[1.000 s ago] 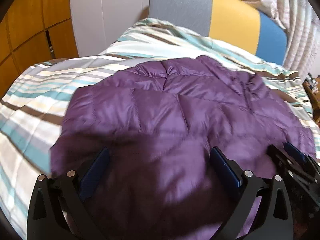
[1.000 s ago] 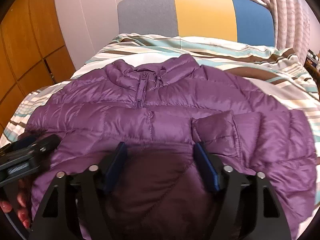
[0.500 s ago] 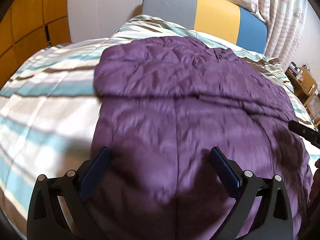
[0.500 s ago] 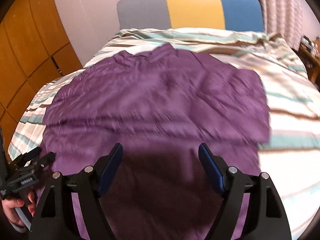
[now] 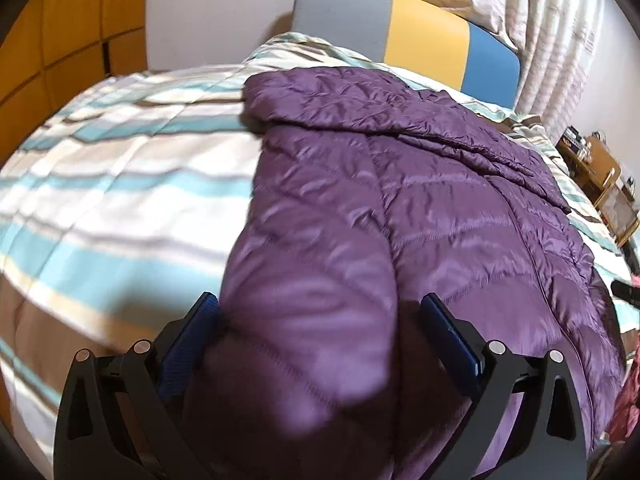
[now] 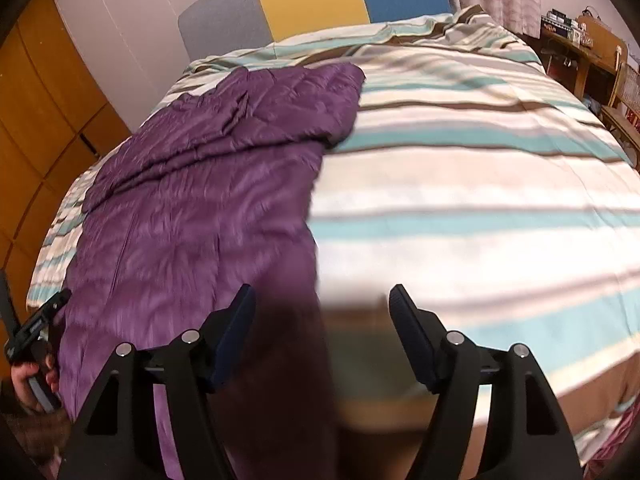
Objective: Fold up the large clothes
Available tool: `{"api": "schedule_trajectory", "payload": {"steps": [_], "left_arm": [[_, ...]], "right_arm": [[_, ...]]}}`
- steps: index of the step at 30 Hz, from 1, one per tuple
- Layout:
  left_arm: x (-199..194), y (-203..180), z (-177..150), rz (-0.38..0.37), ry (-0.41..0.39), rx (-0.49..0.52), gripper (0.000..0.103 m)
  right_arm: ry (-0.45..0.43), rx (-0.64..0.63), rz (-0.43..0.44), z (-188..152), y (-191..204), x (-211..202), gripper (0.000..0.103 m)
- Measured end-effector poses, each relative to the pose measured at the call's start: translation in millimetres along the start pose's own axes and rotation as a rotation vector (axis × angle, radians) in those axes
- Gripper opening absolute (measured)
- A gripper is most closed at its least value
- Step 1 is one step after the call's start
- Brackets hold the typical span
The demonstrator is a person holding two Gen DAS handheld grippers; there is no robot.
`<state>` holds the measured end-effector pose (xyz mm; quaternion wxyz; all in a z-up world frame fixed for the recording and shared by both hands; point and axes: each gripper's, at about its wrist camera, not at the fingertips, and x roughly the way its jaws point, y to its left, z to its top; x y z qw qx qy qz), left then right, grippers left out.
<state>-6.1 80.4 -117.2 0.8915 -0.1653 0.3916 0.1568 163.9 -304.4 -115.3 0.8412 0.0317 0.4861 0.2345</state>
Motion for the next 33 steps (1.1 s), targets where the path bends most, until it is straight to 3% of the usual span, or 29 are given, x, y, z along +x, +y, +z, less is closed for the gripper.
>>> {"api": "schedule_trajectory", "payload": {"steps": [8,13,16,18,21,24,26,33], "left_arm": [[-22,7,-23,-0.052,0.018,-0.007,0.098],[-29,6,-37,-0.07,0.043,0.04,0.083],[-32,6,-44,-0.096,0.056,0.045,0.074],[-32,2,-47,-0.111,0.066,0.056,0.059],[-31,-6,-48,-0.157,0.079,0.069,0.033],[-34,-12,-41,-0.168,0.063,0.081,0.018],[-37,-11,-35,-0.183,0.051,0.064,0.013],[-47,0,1,-0.24,-0.04,-0.009,0.013]], "right_arm": [[0.077,-0.029,0.071,-37,-3,-18,0.059],[0.137,-0.064,0.095,-57,1,-18,0.051],[0.158,-0.087,0.125,-63,5,-16,0.037],[0.157,-0.103,0.135,-65,11,-13,0.03],[0.135,-0.143,0.124,-66,22,-11,0.019],[0.105,-0.125,0.157,-61,27,-9,0.01],[0.08,-0.124,0.176,-56,31,-11,0.008],[-0.054,-0.093,0.228,-25,42,-26,0.007]]}}
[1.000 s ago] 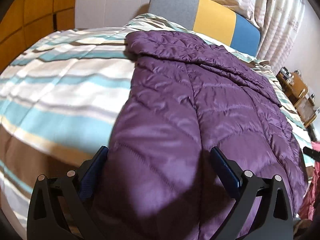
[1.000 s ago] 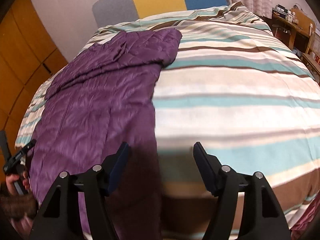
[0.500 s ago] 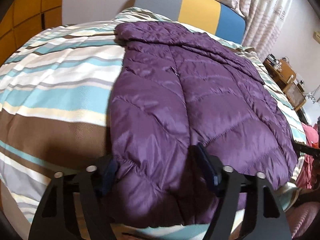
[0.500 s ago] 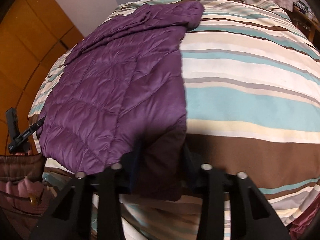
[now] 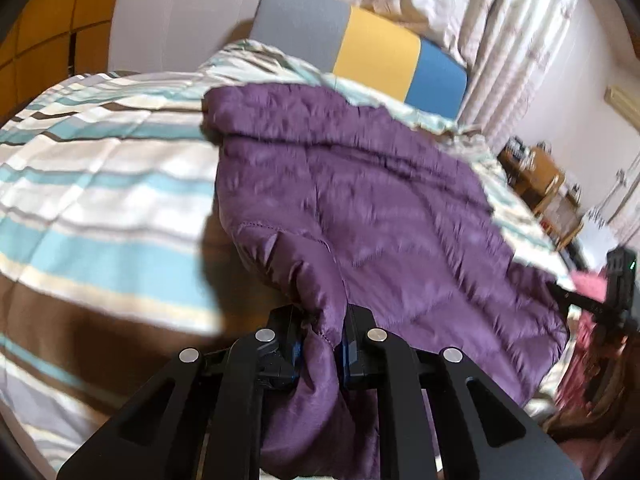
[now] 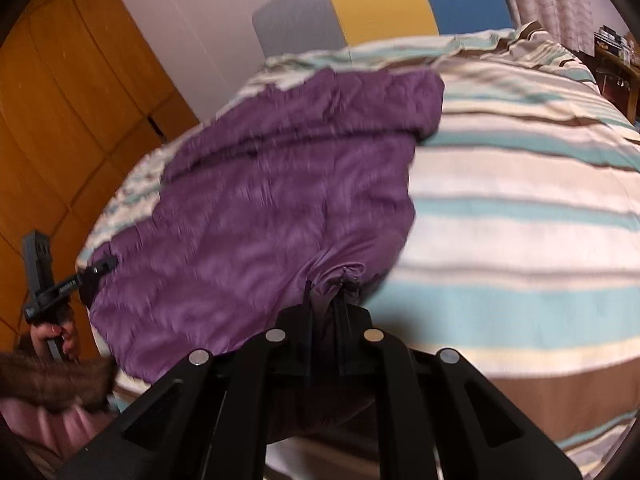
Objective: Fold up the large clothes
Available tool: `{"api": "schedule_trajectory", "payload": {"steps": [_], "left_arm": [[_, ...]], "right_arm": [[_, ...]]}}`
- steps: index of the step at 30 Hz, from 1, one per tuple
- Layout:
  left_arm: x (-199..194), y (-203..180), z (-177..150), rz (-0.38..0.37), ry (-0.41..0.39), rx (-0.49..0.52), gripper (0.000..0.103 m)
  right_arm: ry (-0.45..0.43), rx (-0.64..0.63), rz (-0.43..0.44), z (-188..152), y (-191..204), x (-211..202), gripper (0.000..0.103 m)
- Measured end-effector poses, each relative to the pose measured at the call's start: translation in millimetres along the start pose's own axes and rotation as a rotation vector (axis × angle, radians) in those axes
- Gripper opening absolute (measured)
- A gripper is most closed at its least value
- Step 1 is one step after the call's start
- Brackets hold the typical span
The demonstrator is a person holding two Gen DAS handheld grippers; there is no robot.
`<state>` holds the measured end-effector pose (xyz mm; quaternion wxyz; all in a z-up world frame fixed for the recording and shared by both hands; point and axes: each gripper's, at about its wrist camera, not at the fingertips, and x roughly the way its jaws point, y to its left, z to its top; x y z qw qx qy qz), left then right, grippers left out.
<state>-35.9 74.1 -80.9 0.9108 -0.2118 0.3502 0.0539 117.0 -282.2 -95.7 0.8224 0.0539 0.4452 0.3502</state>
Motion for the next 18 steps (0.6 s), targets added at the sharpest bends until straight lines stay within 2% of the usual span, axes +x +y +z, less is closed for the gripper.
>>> {"api": "schedule_trajectory", "payload": {"steps": [8,18], "left_arm": [[8,2,48,-0.035,-0.088,-0.041,0.013],[57,14,97,-0.02,-0.085,-0.104,0.013]], "right_arm": [[-0.111,0.075,0.034,47,-7,7,0.007],[-0.14,0.156,0.027,84,-28,38,0.007]]}}
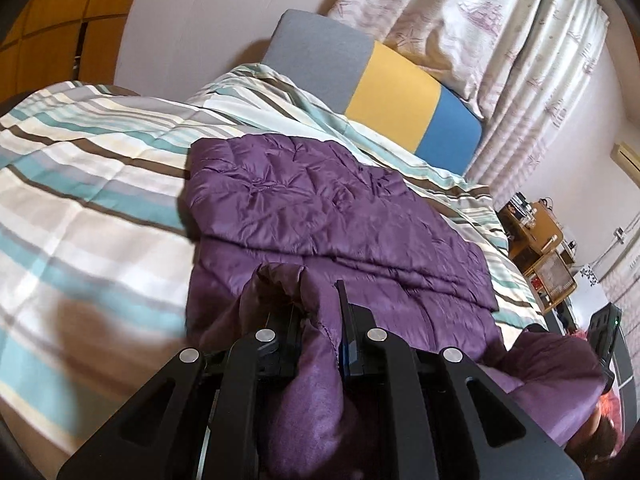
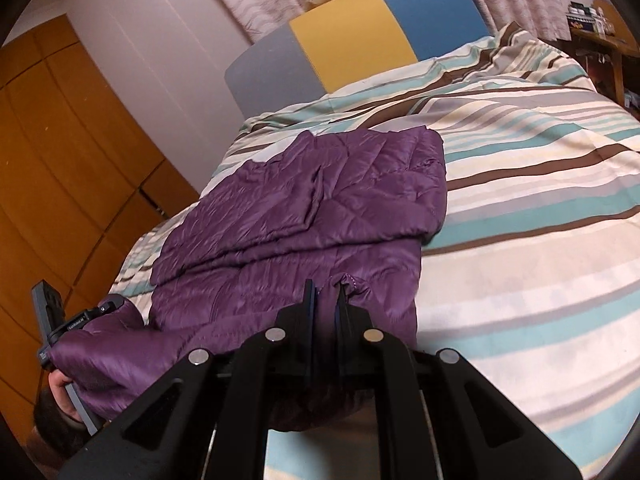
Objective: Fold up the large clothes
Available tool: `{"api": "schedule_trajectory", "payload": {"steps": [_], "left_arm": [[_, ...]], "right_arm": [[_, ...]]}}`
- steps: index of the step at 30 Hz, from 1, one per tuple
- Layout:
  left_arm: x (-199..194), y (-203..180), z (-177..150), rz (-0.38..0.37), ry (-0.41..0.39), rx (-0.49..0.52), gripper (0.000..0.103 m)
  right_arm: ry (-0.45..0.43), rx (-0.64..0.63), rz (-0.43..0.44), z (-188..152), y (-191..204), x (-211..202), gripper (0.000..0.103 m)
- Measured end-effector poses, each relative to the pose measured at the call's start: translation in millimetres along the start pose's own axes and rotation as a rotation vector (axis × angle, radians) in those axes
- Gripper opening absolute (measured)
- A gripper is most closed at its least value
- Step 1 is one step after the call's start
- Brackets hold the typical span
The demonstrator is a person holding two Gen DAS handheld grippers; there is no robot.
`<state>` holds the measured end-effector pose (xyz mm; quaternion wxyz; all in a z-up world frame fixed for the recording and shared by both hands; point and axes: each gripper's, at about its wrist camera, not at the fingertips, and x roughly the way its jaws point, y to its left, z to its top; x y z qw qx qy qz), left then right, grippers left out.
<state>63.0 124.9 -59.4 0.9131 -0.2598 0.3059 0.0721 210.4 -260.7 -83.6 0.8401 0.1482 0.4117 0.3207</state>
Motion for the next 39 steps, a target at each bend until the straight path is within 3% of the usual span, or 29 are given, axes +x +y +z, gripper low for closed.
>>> {"api": "schedule_trajectory", "payload": {"steps": [10,13,16,18,21,22,24,26,31,37,39], "left_arm": [[46,9,23,0.02,0.021,-0.046,0.013],[52,15,29,0.016,0.013,-0.084,0.02],[54,20,34,0.006,-0.002,-0.114,0.043],[49,27,35,-0.011,-0.045,-0.153,0.071],[34,34,37,0.036,-0.154,-0.192,0.095],[29,38,38,0.044,-0.184,-0.202,0.095],[23,48,37,0.039,-0.198,-0.224,0.095],[17,55,33,0.043,-0.203,-0.231,0.095],[2,68,3,0.053,-0.241,-0.233,0.099],[33,46,-6,0.081,-0.117,-0.126,0.099],[45,42,-3,0.095,-0.092,-0.117,0.1]], "right_arm": [[0.0,0.112,-0.007,21,-21,41,0.007],[-0.014,0.176,0.012,26,-29,50,0.007],[-0.034,0.223,0.027,30,-35,58,0.014],[-0.055,0.244,0.031,32,-39,60,0.022],[-0.118,0.294,0.053,33,-46,56,0.062],[-0.159,0.314,0.044,33,-50,50,0.08],[-0.226,0.332,0.044,33,-55,38,0.083],[-0.239,0.331,0.042,33,-61,29,0.091],[-0.224,0.33,0.008,12,-77,10,0.093],[-0.093,0.251,-0.028,-11,-68,28,0.094],[-0.049,0.206,0.009,-11,-57,34,0.094]]}}
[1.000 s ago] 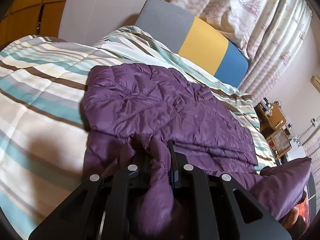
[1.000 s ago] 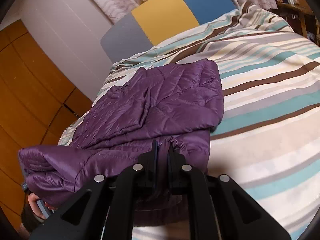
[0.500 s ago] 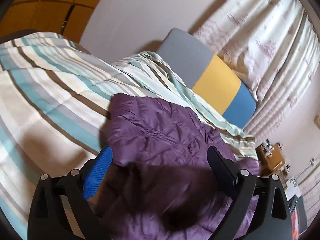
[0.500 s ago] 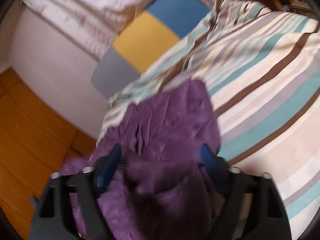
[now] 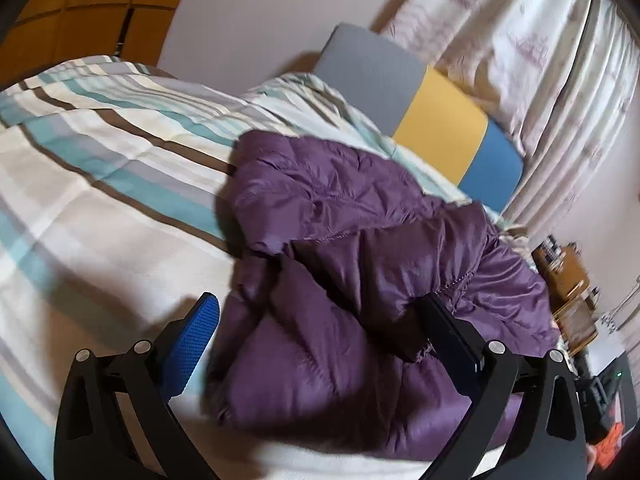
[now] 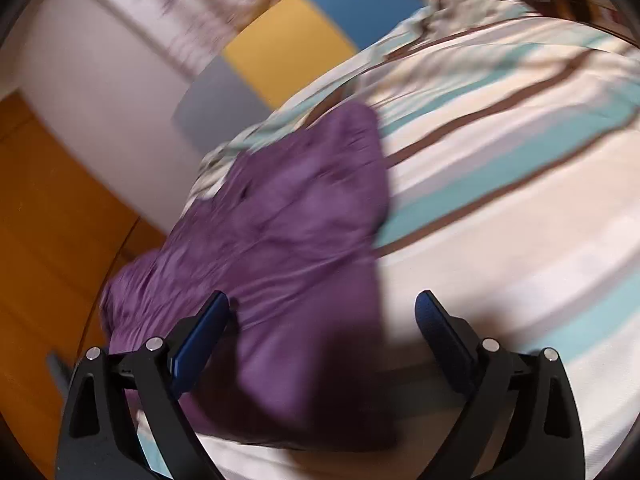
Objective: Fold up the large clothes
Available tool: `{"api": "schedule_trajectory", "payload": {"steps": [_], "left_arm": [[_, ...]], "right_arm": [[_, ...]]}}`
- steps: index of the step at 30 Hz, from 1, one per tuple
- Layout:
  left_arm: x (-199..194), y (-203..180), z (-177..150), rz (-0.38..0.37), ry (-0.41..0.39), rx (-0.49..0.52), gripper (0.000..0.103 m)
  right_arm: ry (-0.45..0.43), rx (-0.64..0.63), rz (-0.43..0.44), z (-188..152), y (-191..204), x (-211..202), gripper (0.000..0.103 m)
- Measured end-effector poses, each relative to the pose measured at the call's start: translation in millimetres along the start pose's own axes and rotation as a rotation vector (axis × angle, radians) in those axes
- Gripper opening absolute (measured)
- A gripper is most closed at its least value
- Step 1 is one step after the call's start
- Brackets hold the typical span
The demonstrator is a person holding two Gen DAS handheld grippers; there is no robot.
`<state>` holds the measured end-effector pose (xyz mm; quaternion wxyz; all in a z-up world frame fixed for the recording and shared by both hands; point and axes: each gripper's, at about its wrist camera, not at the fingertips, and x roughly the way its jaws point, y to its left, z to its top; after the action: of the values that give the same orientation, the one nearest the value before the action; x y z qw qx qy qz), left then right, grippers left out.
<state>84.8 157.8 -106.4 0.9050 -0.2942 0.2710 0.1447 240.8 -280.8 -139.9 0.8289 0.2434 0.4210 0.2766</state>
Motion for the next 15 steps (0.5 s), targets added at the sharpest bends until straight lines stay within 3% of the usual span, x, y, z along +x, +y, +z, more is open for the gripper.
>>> {"api": "schedule_trajectory", "payload": {"steps": [2,4,6,8,10,12,15], "left_arm": [[7,0,1,-0.019,0.011,-0.026,0.099],[4,0,-1,-0.041,-0.01,-0.046,0.099],[-12,-2,-5,-0.066,-0.084,-0.033,0.099],[-34,-6,-11,-0.044,-0.176,0.013,0.099],[-47,-7,-15,-0.029,-0.211,0.051,0.1],[-48,-8,-16,-0.021,-0.192,0.095,0.1],[-22,-11,-10,0.014,-0.067,0.152,0.1]], "right_arm": [[0.046,-0.034,0.02,-6,11,11,0.094],[0.068,-0.088,-0.031,-11,21,20,0.094],[0.074,-0.106,-0.05,-10,24,23,0.094],[0.069,-0.097,-0.036,-10,22,22,0.094],[0.063,-0.088,-0.022,-11,19,20,0.094],[0.062,-0.097,-0.03,-12,19,20,0.094],[0.056,-0.106,-0.036,-15,20,19,0.093]]}}
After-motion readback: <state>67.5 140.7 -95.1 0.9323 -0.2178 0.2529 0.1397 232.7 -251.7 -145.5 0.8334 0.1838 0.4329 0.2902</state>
